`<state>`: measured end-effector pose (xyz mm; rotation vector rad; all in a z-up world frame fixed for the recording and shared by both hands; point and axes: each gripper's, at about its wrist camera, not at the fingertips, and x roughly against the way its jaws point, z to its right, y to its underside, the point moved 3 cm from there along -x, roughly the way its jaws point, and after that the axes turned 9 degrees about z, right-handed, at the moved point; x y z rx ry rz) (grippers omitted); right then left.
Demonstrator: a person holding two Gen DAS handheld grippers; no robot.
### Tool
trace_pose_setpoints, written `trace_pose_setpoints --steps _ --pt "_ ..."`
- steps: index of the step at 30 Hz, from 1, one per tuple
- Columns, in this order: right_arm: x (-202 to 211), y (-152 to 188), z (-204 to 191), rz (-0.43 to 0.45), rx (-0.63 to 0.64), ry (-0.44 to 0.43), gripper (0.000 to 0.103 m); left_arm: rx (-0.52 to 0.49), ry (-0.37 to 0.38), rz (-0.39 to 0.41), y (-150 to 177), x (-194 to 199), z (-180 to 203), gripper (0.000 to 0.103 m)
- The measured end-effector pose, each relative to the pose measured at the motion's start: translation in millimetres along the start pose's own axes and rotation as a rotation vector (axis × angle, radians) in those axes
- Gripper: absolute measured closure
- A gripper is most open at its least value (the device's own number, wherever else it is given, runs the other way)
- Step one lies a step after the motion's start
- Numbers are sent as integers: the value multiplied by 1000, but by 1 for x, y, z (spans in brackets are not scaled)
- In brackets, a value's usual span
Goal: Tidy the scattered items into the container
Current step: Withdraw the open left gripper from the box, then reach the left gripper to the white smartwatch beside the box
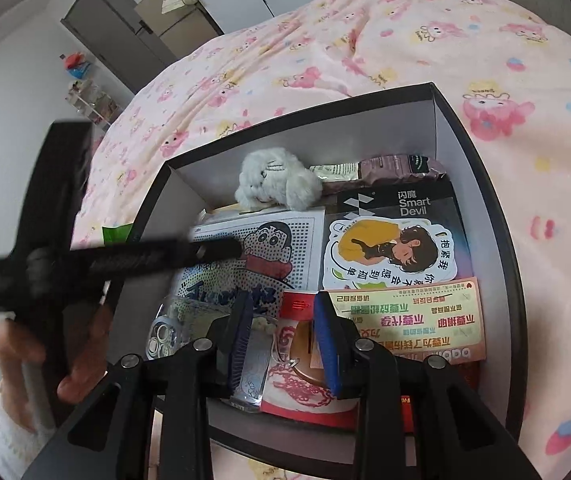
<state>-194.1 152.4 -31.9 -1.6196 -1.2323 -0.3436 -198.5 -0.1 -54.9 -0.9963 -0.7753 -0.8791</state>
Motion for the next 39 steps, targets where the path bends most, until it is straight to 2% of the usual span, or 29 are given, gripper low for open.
trace_pose_setpoints --steps 3,9,13,17,21,24,28,32,36,39 --pt "1 -3 3 11 -7 2 75 7 61 20 5 6 5 64" --pt "6 -6 7 43 -24 36 75 -18 150 71 37 39 13 64" --pt "20 -1 -9 86 34 60 75 -16 226 137 56 69 18 61" --pt "40 15 -31 131 99 52 75 -40 266 158 72 86 27 61" --pt "54 40 -44 169 75 23 74 -80 265 165 93 104 23 60" --pt "53 59 -57 153 72 -4 74 -118 229 169 108 116 11 60" --pt "47 76 -86 125 138 -22 74 -127 210 170 122 128 -11 60" --pt "39 85 -114 114 187 -42 74 -85 221 188 128 142 -40 60" --pt "23 89 -144 92 200 -84 74 17 226 197 129 150 -77 60" --pt "-1 94 -157 48 151 -125 74 85 174 199 126 148 -109 58"
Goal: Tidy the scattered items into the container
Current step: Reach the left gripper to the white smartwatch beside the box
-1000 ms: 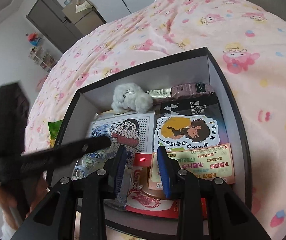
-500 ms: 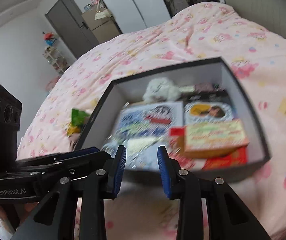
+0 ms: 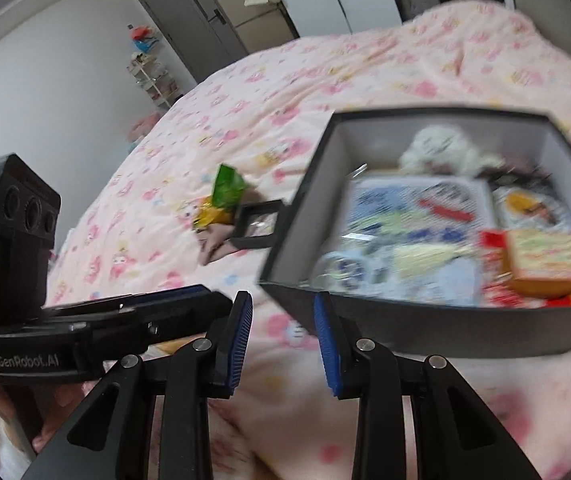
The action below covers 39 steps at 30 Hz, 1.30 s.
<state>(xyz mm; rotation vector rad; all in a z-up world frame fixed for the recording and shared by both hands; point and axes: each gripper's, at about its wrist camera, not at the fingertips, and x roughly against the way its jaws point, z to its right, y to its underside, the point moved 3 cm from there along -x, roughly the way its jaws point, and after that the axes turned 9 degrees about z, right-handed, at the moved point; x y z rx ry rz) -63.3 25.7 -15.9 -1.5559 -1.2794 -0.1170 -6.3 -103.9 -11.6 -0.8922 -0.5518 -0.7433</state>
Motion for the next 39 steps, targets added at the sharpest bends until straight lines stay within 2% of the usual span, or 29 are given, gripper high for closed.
trace_pose_setpoints --steps 2,5,7,9,13,17,20,22,24,26,27,28,30,33,39 --pt "-18 5 -3 -39 -20 7 74 64 -71 -10 -4 -5 -25 58" --pt "-38 12 -9 -90 -26 11 74 190 -112 -32 -9 -21 -60 58" --pt "-50 17 -16 -127 -7 8 74 279 -100 -57 -13 -34 -78 58" --pt "-59 24 -17 -156 -1 22 74 329 -57 -89 -15 -50 -84 58" --pt "-73 38 0 -189 -20 108 74 290 -43 -174 -6 -80 -74 58" --pt "-91 51 14 -251 -72 126 73 282 -74 -203 -2 -90 -75 58" --pt "-102 58 13 -264 -62 131 63 287 -70 -221 1 -93 -76 56" --pt "-106 61 6 -259 -37 122 50 280 -74 -218 2 -93 -75 56" --pt "-107 63 2 -251 -17 119 50 284 -73 -211 3 -92 -74 56" --pt "-105 66 1 -234 1 114 53 292 -68 -207 4 -90 -75 56" --pt "-105 67 1 -231 8 116 60 294 -67 -206 4 -90 -75 56" --pt "-104 68 2 -225 17 122 73 293 -68 -206 5 -89 -74 56" --pt "-102 69 2 -211 20 125 82 286 -72 -206 6 -89 -73 56" --pt "-101 69 1 -209 13 124 91 273 -81 -206 8 -89 -70 56" --pt "-82 66 14 -180 -98 38 92 281 -72 -204 12 -87 -70 56"
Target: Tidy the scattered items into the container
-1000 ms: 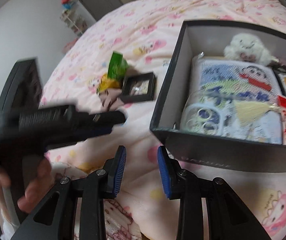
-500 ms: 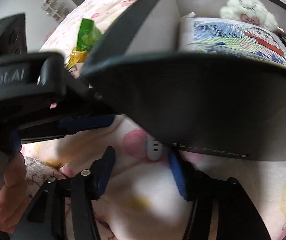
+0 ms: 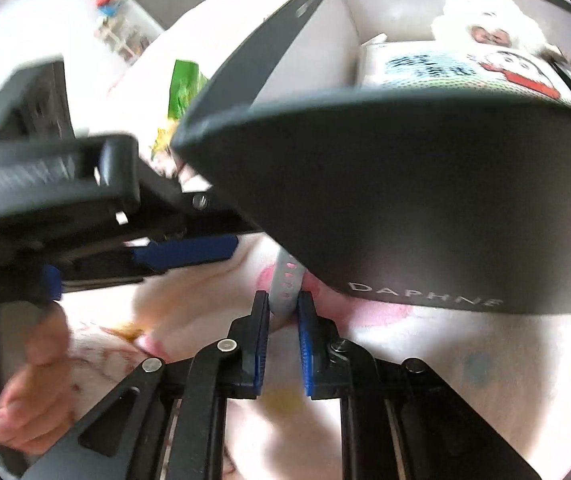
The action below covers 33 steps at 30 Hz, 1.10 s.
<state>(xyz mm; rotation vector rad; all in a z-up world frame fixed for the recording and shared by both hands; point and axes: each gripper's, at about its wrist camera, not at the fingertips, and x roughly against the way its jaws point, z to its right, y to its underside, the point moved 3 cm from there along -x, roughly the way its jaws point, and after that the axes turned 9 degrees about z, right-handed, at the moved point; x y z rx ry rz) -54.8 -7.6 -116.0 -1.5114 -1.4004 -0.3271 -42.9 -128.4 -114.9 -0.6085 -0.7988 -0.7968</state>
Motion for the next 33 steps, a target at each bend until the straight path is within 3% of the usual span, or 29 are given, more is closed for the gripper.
trace_pose_setpoints --steps 6,7,15,20,26,28,30,31,33 --pt "32 -2 11 47 -43 -40 93 -19 -2 -13 7 -3 4 56" --pt "39 -1 12 52 -40 -43 101 -21 1 -12 8 -3 5 56" --pt "88 9 30 91 -42 -29 101 -20 10 -13 17 -2 8 56" --pt "87 4 34 100 -63 -32 101 0 24 -14 21 0 6 56" --pt "104 -5 49 153 -37 71 102 35 60 -11 25 4 2 56" --pt "118 -3 63 179 -26 140 102 10 27 -4 27 4 5 56" --pt "130 -3 80 195 -42 193 101 -42 -90 60 29 9 8 56" --pt "135 -2 86 194 -62 182 100 -71 -132 94 29 13 11 56" --pt "135 0 91 162 -113 102 100 -98 -133 103 33 14 18 56"
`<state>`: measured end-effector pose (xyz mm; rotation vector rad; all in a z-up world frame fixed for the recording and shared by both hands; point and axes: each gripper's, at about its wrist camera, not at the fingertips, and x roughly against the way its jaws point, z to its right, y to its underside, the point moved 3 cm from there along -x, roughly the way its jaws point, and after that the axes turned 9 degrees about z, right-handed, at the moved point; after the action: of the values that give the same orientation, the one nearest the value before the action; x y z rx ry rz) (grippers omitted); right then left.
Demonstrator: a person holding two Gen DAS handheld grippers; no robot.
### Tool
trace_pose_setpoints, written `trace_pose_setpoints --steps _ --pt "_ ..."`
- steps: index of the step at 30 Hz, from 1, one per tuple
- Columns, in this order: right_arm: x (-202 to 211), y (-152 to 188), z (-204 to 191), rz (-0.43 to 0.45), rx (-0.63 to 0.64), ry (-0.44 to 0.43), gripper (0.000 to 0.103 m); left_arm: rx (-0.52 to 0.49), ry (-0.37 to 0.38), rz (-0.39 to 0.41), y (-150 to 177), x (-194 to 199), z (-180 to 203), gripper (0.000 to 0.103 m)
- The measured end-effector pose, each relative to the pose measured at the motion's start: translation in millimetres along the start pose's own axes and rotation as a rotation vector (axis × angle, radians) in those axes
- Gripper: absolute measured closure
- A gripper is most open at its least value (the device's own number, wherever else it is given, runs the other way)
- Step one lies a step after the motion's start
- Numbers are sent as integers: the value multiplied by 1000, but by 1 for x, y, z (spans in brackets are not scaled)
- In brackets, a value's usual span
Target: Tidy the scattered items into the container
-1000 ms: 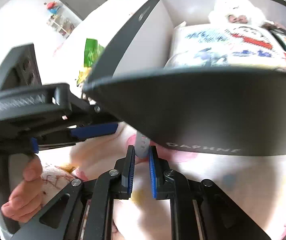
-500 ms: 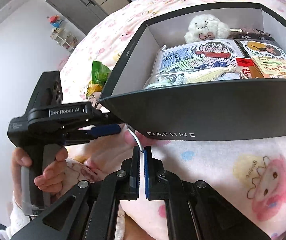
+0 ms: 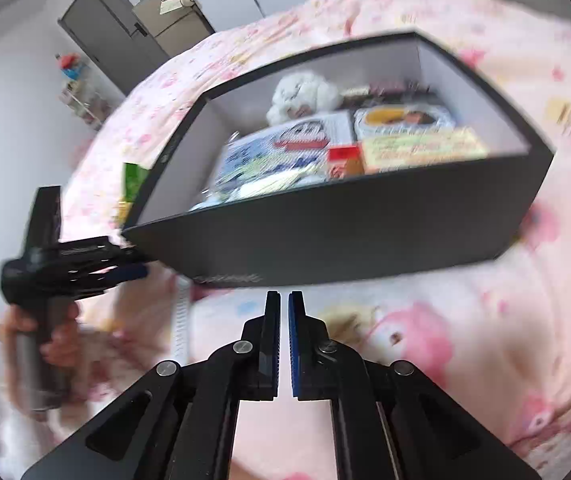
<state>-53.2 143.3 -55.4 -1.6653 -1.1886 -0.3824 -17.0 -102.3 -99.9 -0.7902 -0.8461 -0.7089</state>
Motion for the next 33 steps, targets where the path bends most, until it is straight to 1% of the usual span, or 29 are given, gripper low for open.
trace_pose_setpoints --steps 1,2,3,4,5,6,7,8,9,11,12,13,14,16,19,22,24,25,26,27,28,29,30,31,32,33 --pt "-3 0 -2 -15 -17 -33 99 0 17 -20 2 -3 2 56" --pt "-7 2 -5 -26 -32 -73 99 3 33 -47 -13 -8 -3 56" --pt "-15 6 -13 -51 -50 -125 94 8 36 -65 -18 -13 -2 56" --pt "-22 9 -20 -71 -57 -145 87 12 34 -71 -32 -20 0 56" --pt "-32 13 -27 -105 -59 -163 82 20 38 -72 -33 -20 -1 56" --pt "-45 19 -37 -148 -54 -171 72 28 45 -72 -33 -19 -2 56" --pt "-52 23 -44 -168 -47 -181 64 34 52 -72 -34 -19 -3 56" --pt "-58 26 -52 -186 -42 -198 62 56 46 -62 -34 -18 -4 56" --pt "-66 29 -59 -201 -37 -218 59 56 44 -62 -34 -18 -4 56" --pt "-83 34 -68 -225 -24 -253 59 43 35 -62 -34 -19 -2 56" --pt "-91 36 -68 -226 -15 -245 68 33 29 -62 -34 -19 -1 56" --pt "-96 38 -66 -225 -10 -228 90 24 23 -64 -34 -20 1 56" --pt "-96 39 -64 -221 -2 -207 90 16 18 -67 -33 -20 1 56" --pt "-88 39 -60 -202 -21 -233 90 15 17 -67 -34 -21 2 56" --pt "-65 35 -51 -152 -11 -209 90 29 18 -67 -37 -21 0 56" --pt "-29 30 -38 -85 55 -144 90 72 18 -56 -35 -19 -1 56" --pt "-15 28 -16 -60 99 -71 91 95 37 -66 -27 -23 5 56" --pt "-11 30 -3 -65 83 -42 90 88 25 -70 -23 -25 8 58" --pt "-9 30 14 -77 9 -43 94 70 2 -57 -22 -26 10 58" --pt "-6 29 22 -78 -48 -61 95 57 -9 -48 -22 -25 12 58" --pt "1 25 27 -54 -90 -71 95 51 -10 -43 -24 -24 13 58" --pt "7 20 25 -20 -71 -54 95 62 -2 -40 -25 -23 12 58" --pt "17 13 18 32 -3 -1 95 74 7 -42 -26 -23 11 58" --pt "22 10 13 51 50 26 95 87 20 -54 -26 -24 8 58" --pt "25 9 9 53 85 33 95 98 34 -70 -26 -26 7 58" --pt "26 7 6 47 91 15 95 105 49 -82 -25 -26 6 57"
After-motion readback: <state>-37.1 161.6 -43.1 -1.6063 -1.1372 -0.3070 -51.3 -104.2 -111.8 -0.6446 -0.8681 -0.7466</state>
